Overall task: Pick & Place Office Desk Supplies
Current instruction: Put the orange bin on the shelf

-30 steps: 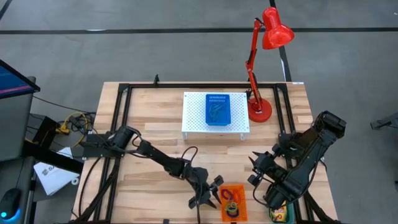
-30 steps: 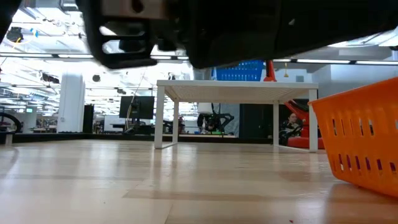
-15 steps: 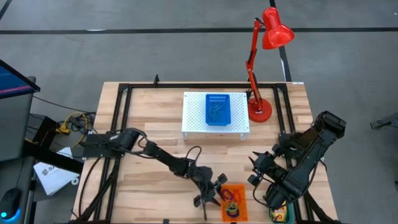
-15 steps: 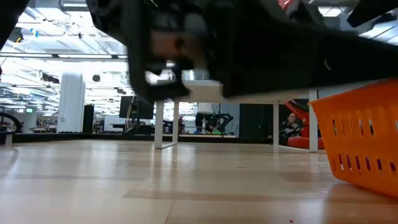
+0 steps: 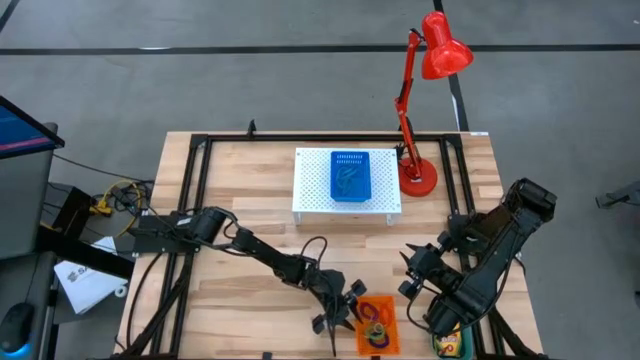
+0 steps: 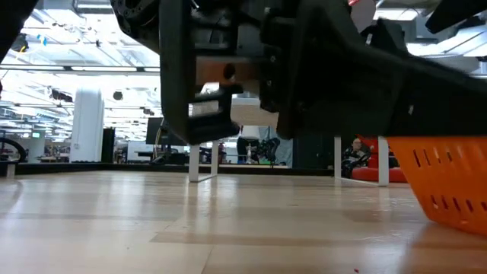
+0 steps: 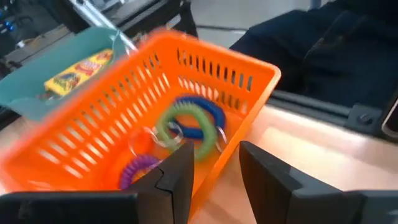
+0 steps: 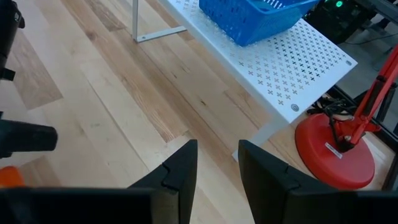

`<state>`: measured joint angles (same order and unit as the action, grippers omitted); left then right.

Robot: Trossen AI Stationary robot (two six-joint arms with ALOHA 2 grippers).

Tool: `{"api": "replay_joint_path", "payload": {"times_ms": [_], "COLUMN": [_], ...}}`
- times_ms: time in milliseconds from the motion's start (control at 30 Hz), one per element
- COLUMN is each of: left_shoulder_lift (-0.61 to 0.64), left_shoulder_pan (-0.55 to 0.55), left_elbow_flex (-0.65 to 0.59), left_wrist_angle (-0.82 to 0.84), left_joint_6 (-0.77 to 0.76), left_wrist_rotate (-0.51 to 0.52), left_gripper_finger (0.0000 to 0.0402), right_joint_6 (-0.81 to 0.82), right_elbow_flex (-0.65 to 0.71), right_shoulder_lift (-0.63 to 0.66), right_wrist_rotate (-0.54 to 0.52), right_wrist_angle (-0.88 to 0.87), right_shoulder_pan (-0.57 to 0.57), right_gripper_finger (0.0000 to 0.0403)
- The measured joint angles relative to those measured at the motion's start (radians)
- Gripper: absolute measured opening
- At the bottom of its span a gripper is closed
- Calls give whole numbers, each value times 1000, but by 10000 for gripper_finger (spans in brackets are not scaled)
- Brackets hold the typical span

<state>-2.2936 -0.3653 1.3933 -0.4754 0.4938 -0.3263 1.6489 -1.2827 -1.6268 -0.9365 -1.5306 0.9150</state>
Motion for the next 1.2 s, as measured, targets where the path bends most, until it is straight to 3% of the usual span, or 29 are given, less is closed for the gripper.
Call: {"api": "replay_joint_path", "payload": {"times_ms": [400,767,1200], "left_shoulder_lift": [0,2,62], "left_shoulder_pan": [-4,-4,-10], "left_elbow_flex": [0,5,0], "left_wrist_angle": [-6,-12,50], "left_joint_6": [25,25,23], "left_wrist_rotate": [74,74,95], "left_gripper_finger": [110,10,4], "right_joint_6": [-8,-8,-8], "right_elbow_flex": [0,0,0], "right_shoulder_lift": [0,0,0], "right_wrist_rotate": [1,1,1], "right_wrist_angle": [1,2,9], "right_shoulder_pan": [0,0,1], "right_gripper_finger": [113,113,113]}}
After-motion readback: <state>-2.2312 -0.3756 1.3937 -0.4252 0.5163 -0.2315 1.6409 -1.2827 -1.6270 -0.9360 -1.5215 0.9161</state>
